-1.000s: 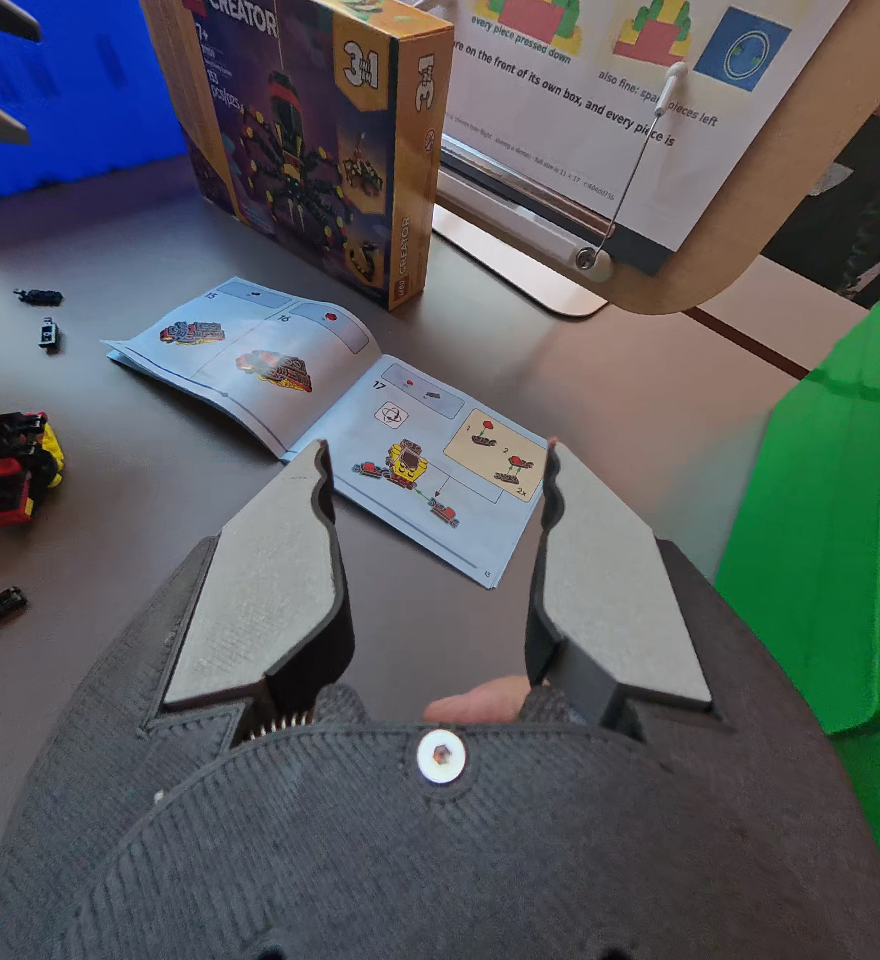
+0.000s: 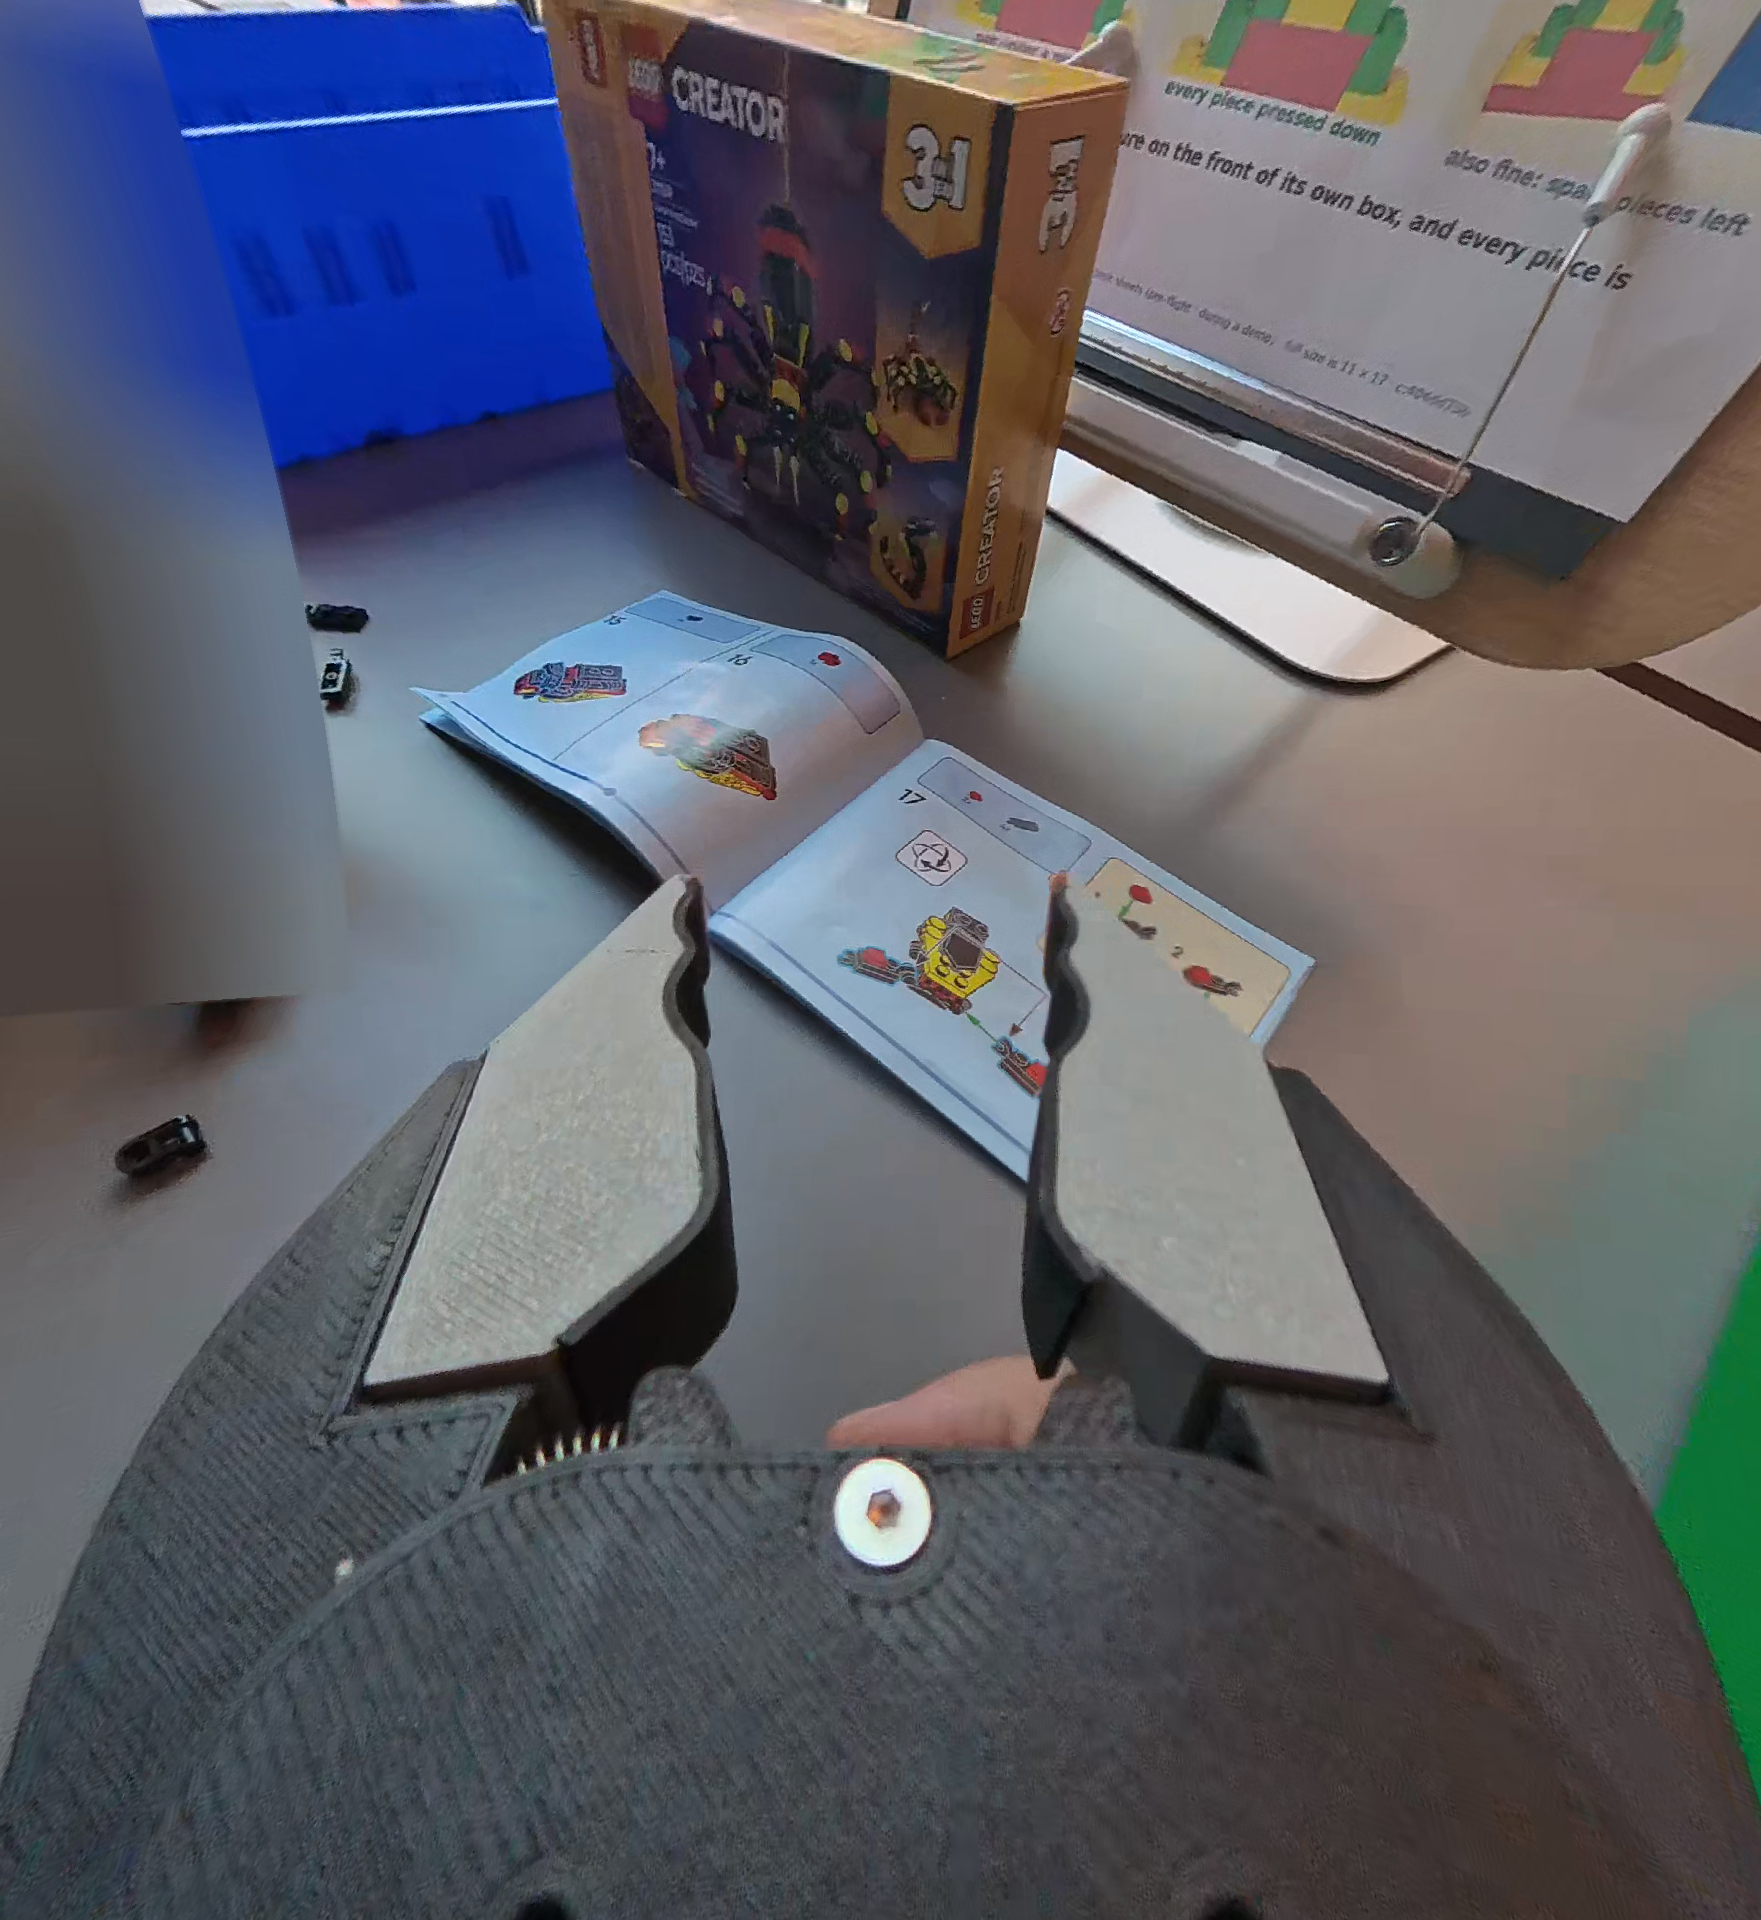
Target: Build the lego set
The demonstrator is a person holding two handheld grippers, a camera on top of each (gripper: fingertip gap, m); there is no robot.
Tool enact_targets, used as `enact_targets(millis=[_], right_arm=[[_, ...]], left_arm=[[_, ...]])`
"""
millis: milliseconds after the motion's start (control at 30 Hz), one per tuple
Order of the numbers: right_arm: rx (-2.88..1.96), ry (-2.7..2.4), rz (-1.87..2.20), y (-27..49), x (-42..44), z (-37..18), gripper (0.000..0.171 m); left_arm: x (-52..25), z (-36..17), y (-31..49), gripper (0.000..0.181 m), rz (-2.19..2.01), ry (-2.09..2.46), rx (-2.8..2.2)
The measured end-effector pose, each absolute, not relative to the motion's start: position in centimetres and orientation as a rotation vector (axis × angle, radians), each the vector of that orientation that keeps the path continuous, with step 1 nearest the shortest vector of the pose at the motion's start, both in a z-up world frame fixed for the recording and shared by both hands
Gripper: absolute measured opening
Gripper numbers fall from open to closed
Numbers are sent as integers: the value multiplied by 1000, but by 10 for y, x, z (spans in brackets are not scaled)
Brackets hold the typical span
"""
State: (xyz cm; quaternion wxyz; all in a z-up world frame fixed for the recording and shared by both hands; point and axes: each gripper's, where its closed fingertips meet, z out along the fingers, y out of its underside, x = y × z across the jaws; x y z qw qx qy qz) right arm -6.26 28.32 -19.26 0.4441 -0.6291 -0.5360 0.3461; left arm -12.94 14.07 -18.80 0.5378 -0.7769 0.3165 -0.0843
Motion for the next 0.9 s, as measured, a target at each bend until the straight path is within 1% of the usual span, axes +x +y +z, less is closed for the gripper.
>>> enact_targets(millis=[167, 233, 267, 567, 700, 767, 900], right_arm=[[-1532, -1409, 786, 277, -65, -200, 60], [-1540, -1464, 786, 273, -65, -206, 51], [-1542, -1475, 788, 272, -65, -207, 49], [-1504, -1465, 750, 276, -62, -195, 49], [-1496, -1490, 734, 282, -55, -196, 48], [-1513, -1524, 740, 284, -52, -202, 44], [-1534, -1535, 773, 287, -50, -205, 44]], left_arm=[[-128, -190, 139, 73, -227, 768, -1868], [-130, -191, 139, 73, -227, 758, -1880], [-131, -191, 139, 73, -223, 755, -1882], [-151, -191, 147, 68, -126, 652, -1913], [-169, -195, 155, 64, -50, 565, -1949], [-179, -195, 159, 59, -26, 518, -1966], [-188, -197, 163, 51, -34, 518, -2015]])
